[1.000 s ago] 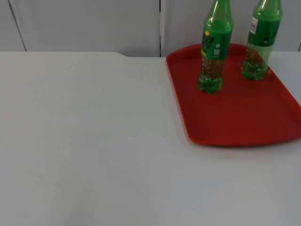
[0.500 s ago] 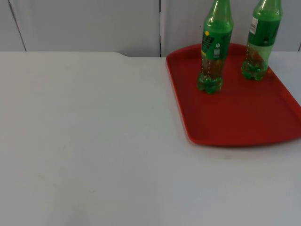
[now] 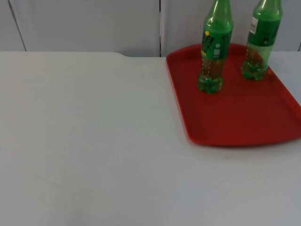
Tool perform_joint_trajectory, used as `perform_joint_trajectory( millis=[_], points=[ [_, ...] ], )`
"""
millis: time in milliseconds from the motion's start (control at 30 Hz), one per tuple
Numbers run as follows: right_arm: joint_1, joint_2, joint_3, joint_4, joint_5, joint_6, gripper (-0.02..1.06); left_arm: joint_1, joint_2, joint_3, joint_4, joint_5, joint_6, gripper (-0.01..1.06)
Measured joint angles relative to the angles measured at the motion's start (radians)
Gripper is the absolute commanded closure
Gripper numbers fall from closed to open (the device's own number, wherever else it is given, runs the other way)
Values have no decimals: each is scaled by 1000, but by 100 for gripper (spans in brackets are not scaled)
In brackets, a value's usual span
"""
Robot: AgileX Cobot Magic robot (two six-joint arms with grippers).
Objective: Place the bottle upright on the tray.
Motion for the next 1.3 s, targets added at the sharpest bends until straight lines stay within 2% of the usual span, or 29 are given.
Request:
perform_joint_trajectory(
  millis=[1300],
  points=[
    [0, 0, 23, -6, 0, 20, -1, 0, 0, 0, 0, 0, 0, 0]
  ],
)
